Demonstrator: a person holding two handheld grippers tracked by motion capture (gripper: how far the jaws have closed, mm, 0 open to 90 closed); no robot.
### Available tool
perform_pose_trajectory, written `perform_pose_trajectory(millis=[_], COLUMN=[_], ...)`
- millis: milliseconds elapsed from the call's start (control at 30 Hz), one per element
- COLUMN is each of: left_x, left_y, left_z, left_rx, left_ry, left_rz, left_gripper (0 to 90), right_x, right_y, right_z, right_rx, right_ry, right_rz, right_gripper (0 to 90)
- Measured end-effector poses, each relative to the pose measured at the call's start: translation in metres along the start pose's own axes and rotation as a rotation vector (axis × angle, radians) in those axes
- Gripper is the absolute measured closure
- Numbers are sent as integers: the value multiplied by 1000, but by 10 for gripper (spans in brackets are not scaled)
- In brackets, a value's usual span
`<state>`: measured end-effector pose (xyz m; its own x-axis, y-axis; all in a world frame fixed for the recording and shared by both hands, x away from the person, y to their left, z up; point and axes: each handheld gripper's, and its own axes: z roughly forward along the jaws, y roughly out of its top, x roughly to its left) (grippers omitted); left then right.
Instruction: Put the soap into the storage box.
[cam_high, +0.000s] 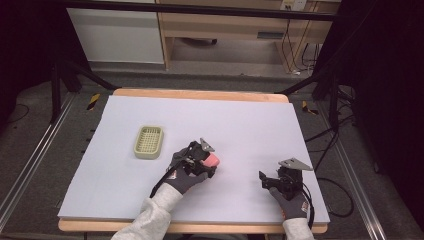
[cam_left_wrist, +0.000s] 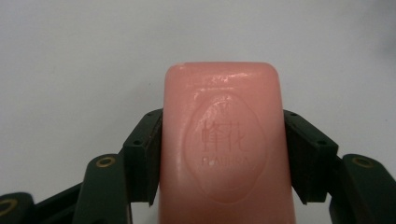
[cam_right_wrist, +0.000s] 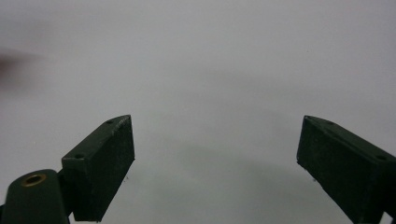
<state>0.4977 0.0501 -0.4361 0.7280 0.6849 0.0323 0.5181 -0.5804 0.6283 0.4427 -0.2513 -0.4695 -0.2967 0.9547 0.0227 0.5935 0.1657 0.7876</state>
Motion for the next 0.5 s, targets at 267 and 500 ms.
perform_pose_trajectory(millis=[267, 500], left_x=[14, 27], left_y=[-13, -17], left_z=[-17, -32], left_rx=[-18, -34], left_ry=[6, 17], left_rz=[-22, -53], left_gripper=[371, 371], right_x=[0, 0], right_y=[0, 0], right_z=[0, -1], right_rx=[0, 1], right_ry=[2, -1], right_rz=[8, 12], right_gripper=[114, 114])
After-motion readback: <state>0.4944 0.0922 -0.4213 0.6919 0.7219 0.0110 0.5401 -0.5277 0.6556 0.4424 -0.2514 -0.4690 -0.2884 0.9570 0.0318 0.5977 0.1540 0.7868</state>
